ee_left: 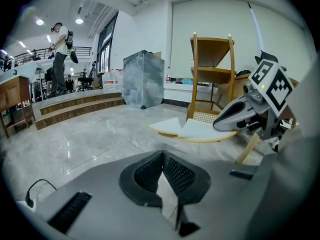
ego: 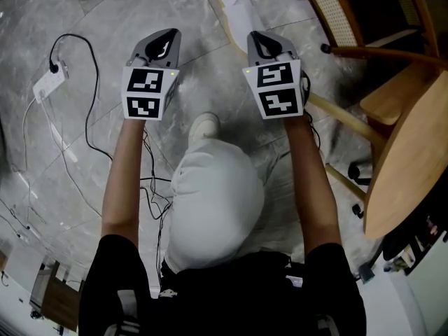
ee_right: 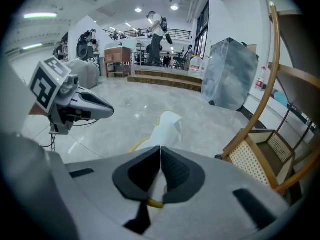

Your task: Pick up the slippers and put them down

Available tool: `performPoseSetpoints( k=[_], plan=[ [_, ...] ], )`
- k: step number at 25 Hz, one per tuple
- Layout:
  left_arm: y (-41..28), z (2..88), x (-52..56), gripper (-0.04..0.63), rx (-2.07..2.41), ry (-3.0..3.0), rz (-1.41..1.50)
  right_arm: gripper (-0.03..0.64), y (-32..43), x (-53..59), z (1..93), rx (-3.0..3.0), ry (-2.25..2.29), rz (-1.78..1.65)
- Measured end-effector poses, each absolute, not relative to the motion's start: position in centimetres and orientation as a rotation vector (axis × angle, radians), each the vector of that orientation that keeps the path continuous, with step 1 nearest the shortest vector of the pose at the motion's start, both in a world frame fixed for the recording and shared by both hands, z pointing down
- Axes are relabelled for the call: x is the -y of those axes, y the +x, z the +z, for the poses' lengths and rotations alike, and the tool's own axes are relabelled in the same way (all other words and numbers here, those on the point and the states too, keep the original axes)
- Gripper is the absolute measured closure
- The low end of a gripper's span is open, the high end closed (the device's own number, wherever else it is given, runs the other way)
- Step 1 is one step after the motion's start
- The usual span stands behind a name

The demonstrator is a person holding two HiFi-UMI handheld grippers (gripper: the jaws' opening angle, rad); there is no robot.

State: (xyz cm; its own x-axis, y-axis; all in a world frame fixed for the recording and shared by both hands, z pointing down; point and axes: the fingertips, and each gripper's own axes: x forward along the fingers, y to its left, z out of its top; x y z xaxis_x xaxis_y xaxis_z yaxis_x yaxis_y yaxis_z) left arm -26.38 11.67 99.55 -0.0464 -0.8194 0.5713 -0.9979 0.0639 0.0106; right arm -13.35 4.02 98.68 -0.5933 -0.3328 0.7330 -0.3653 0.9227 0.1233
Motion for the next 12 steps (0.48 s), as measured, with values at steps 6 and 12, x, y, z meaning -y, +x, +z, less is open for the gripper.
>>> performPoseSetpoints(
  k=[6,12],
  plan=[
    [-26.5,101.8,-12.4,0.592,1.906,1.792,0.559,0.615,-13.5,-4.3,101.5,2.241,0.482,0.091],
    [-26.4,104.5,-13.3,0.592,1.88,1.774,0.586,0.615,-13.8,-4.9,104.8,2.224,0.445,0.081]
  ],
)
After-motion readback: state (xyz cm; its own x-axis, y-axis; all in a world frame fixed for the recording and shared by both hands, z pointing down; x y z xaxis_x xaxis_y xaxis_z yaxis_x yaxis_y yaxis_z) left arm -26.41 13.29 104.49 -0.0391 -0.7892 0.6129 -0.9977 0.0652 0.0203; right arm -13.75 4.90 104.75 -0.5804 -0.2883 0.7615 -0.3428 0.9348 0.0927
